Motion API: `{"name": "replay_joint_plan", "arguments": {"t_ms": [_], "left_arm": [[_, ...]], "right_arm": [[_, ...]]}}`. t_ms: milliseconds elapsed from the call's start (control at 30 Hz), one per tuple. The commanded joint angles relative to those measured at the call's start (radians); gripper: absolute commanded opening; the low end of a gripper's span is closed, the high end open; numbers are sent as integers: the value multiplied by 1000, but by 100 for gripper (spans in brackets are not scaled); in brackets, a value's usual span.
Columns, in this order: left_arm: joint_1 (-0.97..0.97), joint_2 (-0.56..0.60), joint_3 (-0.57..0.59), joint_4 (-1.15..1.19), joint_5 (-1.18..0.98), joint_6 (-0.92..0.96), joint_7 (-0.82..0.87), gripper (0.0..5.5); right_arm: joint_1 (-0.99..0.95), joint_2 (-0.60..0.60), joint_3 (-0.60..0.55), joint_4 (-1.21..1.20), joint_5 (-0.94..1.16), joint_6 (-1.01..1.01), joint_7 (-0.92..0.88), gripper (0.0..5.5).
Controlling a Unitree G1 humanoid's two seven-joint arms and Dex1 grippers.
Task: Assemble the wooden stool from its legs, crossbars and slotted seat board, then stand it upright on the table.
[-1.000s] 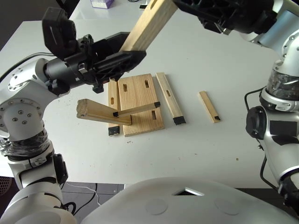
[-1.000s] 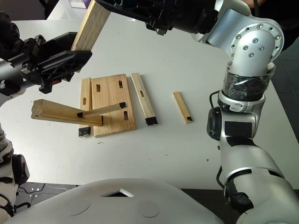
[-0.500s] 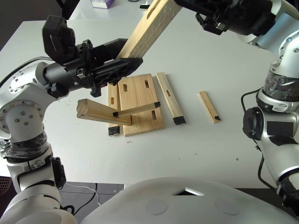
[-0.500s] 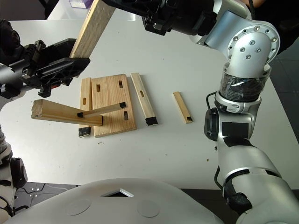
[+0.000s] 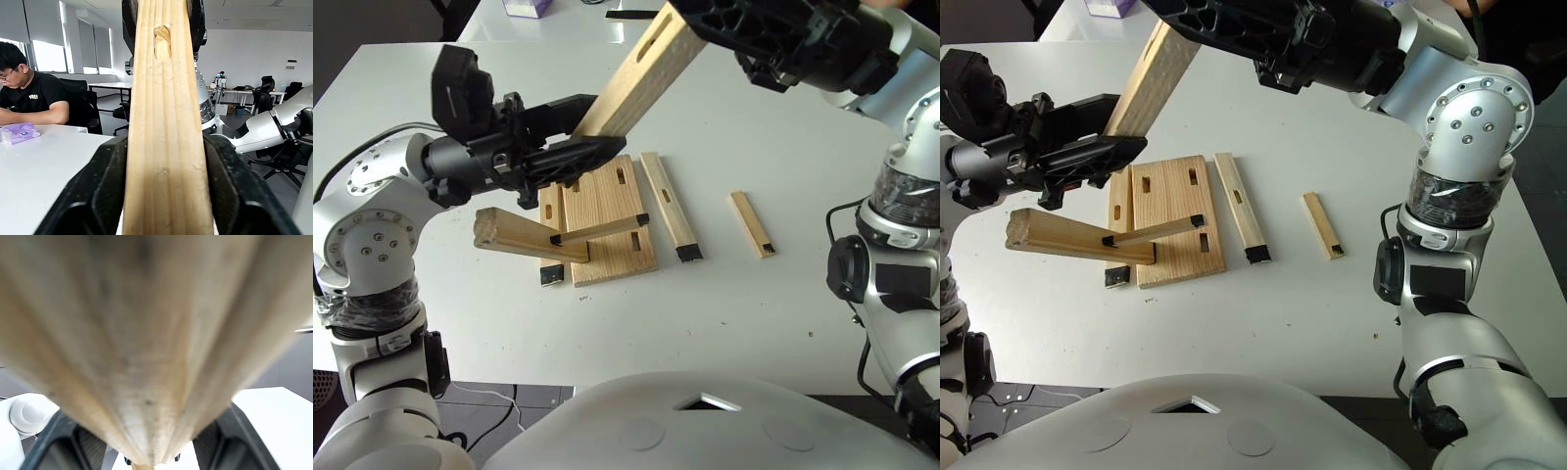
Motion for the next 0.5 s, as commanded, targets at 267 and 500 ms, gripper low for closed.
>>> {"name": "replay_joint_plan", "arguments": {"t_ms": [267, 500], "left_arm": [[-63, 48, -7, 140, 177, -85, -15, 316], [59, 29, 106, 292, 361, -236, 83, 316]], "right_arm": [[12, -56, -42, 10, -77, -106, 16, 203], [147, -164, 136, 75, -454, -417, 207, 203]]}}
